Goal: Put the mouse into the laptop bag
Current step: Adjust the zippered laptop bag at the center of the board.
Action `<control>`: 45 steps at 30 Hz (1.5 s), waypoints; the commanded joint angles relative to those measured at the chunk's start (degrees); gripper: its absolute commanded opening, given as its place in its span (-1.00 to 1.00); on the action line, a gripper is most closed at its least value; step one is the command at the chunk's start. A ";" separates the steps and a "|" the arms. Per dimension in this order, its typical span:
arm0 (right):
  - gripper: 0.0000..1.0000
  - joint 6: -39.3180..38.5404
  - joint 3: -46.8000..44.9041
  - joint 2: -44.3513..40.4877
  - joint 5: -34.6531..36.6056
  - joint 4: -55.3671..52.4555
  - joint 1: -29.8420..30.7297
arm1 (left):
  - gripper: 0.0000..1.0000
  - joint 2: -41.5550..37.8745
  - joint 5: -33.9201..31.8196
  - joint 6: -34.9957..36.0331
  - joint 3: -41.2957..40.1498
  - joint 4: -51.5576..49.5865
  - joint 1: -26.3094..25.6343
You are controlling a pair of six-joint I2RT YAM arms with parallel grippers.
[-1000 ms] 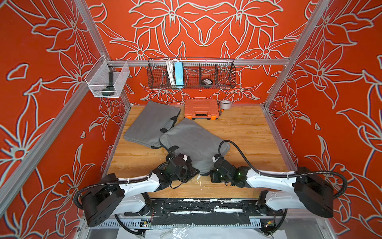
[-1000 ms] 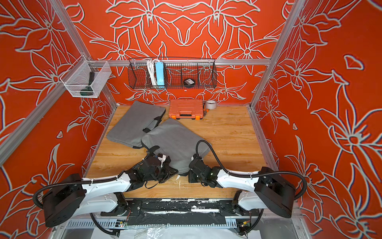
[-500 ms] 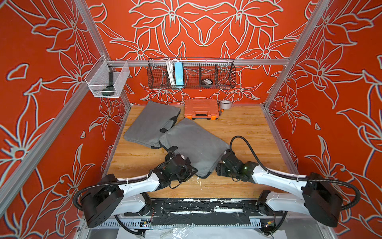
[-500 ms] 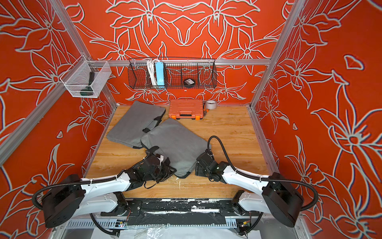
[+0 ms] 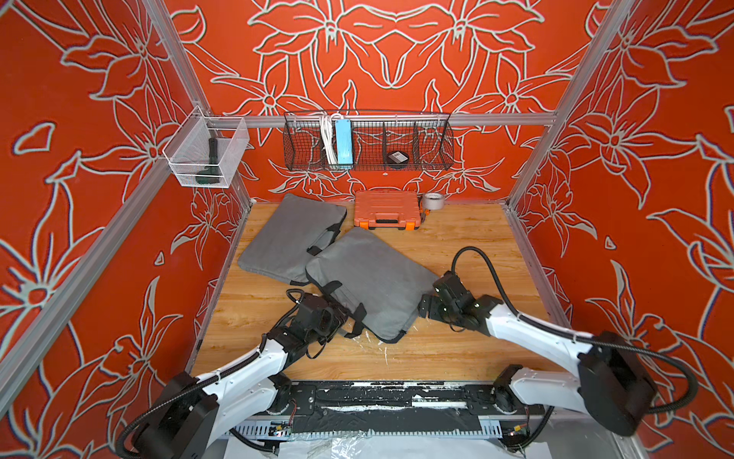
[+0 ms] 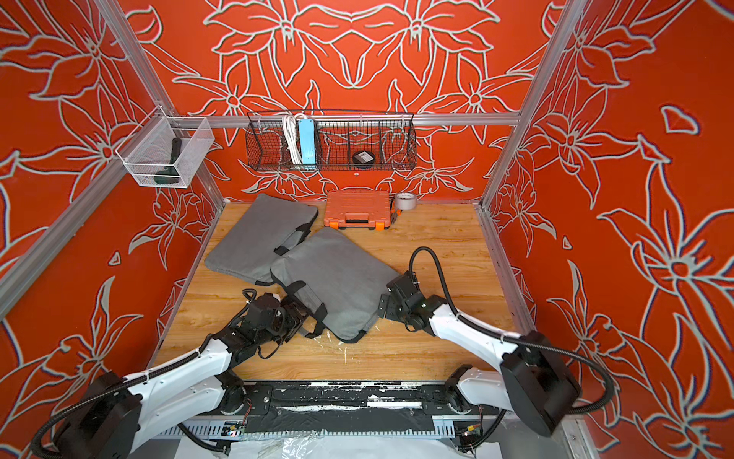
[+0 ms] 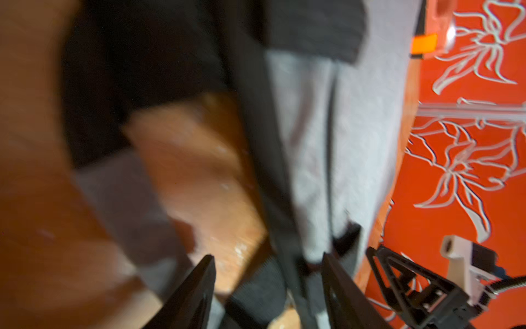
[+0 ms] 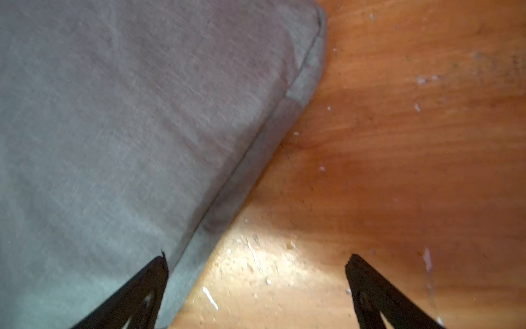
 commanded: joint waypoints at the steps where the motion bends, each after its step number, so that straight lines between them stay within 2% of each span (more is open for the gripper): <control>1: 0.95 -2.34 4.05 6.34 -1.24 2.36 -0.99 | 0.22 4.09 3.70 4.23 -0.79 4.20 2.58; 4: 0.83 -2.64 7.24 11.91 -3.25 3.83 -1.07 | 0.20 8.46 5.52 5.68 0.79 7.47 2.90; 7: 0.53 -2.67 9.10 15.58 -4.93 4.06 -0.99 | 0.18 12.36 6.37 6.55 3.08 8.71 2.97; 9: 0.11 -2.56 8.74 16.03 -5.66 4.79 -0.99 | 0.18 14.84 6.70 6.87 4.48 9.37 2.97; 12: -0.70 -1.66 6.76 14.76 -6.22 4.93 -0.85 | 0.16 19.33 8.49 7.94 6.63 11.28 2.97; 14: -1.00 -0.87 4.55 12.87 -6.24 4.99 -0.67 | 0.14 22.73 9.86 8.65 8.13 12.04 2.98; 20: -1.00 1.77 -1.92 6.62 -5.84 5.04 2.16 | 0.08 31.72 13.48 8.59 9.89 17.66 2.13; 26: -1.00 7.99 -5.65 -1.61 0.50 0.79 12.99 | 0.06 38.74 13.44 9.30 15.44 16.85 -1.57; 31: -1.00 12.11 -8.67 -6.47 -0.23 2.15 18.37 | 0.06 40.88 11.28 7.88 17.95 16.92 -4.76; 34: -1.00 13.08 -8.16 -7.60 1.59 1.11 21.13 | 0.06 43.67 11.32 9.25 22.80 14.52 -6.53; 38: -0.67 13.09 -7.84 -7.44 4.19 0.56 21.12 | 0.05 48.29 12.26 9.51 28.36 13.99 -7.92; 40: -0.42 12.99 -7.83 -7.32 5.57 0.18 20.66 | 0.06 50.01 12.05 10.63 31.19 13.57 -8.37; 42: 0.17 12.79 -7.26 -7.47 6.72 -1.17 19.76 | 0.07 51.61 11.39 12.32 35.06 10.00 -8.67; 45: 0.75 12.01 -5.60 -9.38 7.02 -4.94 17.44 | 0.18 49.66 7.14 12.89 35.82 7.49 -8.66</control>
